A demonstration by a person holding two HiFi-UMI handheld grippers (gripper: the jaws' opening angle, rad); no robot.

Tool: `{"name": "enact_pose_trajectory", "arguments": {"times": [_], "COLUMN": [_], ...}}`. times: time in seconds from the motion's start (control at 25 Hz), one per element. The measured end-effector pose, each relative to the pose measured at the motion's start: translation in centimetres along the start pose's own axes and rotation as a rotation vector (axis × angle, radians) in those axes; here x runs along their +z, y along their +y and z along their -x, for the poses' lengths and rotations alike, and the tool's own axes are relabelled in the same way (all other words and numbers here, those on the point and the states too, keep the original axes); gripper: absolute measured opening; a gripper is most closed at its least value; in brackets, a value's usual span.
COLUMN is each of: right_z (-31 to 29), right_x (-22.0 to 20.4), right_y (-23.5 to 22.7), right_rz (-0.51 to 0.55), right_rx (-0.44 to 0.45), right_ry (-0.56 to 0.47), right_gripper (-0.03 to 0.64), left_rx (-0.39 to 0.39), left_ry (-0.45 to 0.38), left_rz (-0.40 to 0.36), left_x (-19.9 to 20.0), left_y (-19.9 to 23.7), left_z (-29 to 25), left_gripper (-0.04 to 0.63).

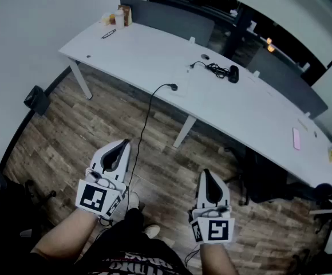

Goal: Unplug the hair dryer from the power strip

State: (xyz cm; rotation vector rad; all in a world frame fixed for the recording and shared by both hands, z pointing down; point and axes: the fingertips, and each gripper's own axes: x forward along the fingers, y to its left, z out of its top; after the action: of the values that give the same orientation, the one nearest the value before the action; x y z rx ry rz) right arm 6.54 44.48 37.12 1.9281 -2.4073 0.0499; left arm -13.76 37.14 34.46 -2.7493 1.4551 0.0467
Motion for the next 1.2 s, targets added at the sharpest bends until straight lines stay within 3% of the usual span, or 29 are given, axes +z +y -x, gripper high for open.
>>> {"name": "enact_pose_trajectory", "arguments": {"times": [0.4, 0.76, 1.04, 1.2], "right_z": [-1.6, -2.3, -3.7, -4.9], "right_x": [1.6, 0.0, -0.5, -0.4], "right_y": [-0.4, -1.1, -1.8, -2.0], "right_rz": [0.026, -0.013, -0.037, -0.041], "right_rx": [0.0, -0.046, -0.054, -0.06], "right_ry": [-0.035, 0.015, 0.025, 0.029], "right_gripper": [0.029, 0.029, 0.029, 0.029], "left_rx": [-0.001, 0.012, 0.004, -0.006], "left_ry": [0.008, 0.019, 0.061, 0.075], "left_rz": [0.022, 0.03, -0.014, 0.017], "left_x": [-1.0, -1.4, -2.7, -2.9], "left_y": [1.2, 3.0, 4.1, 4.6], "left_z": [-1.0, -1.1, -2.0, -3.2], "left_gripper": [0.023, 0.023, 0.023, 0.023]}}
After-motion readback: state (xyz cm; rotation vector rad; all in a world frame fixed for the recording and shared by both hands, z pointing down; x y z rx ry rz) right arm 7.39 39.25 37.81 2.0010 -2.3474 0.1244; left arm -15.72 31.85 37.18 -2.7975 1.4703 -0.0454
